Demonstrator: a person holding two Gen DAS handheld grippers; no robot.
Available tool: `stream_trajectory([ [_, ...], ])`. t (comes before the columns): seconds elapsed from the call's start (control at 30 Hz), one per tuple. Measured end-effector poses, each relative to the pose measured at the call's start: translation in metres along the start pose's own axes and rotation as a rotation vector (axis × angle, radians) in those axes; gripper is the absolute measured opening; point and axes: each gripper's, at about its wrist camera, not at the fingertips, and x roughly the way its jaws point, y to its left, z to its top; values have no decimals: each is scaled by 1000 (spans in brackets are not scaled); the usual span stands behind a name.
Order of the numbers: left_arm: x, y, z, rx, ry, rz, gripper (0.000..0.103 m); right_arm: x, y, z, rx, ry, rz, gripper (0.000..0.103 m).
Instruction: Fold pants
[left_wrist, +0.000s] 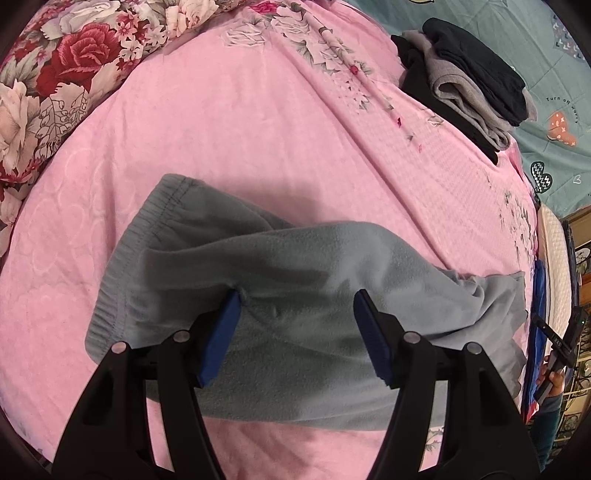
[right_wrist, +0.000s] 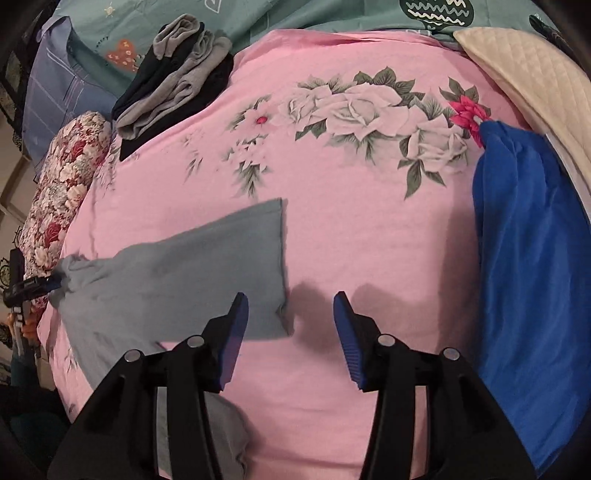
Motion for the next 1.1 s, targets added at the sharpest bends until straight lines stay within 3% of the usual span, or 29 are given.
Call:
stream_trajectory([
  [0.17,-7,2,-7,10,-10,6,66,14,17,-9,-68,8,-15,49],
  [0.27,-8,11,-8,-12,-9,11,66,23,39,-12,-190,12,-46,46],
  [0.3,-6,14,-7,-22,-5,4,66,25,43,-13,-211,21,-46,38],
  [0.33,-5,15,-6,-25,-5,1,66,26,47,-12,-224,38,-43,14],
  [0.37,-3,15,-5,-21,-7,2,66,27,48,-11,-219,59,-31,3],
  [0.5,1,6,1,29,-13,39,67,12,58,-4,-209,50,-24,4],
  [0.8,1,0,22,114,27,60,66,-73,83,10,-83,-57,7,3],
  [0.97,5,-4,22,168,44,73,67,-113,89,-20,2,-96,27,3],
  [1.1,1,1,17,186,48,49,67,-109,72,-70,93,-63,36,3],
])
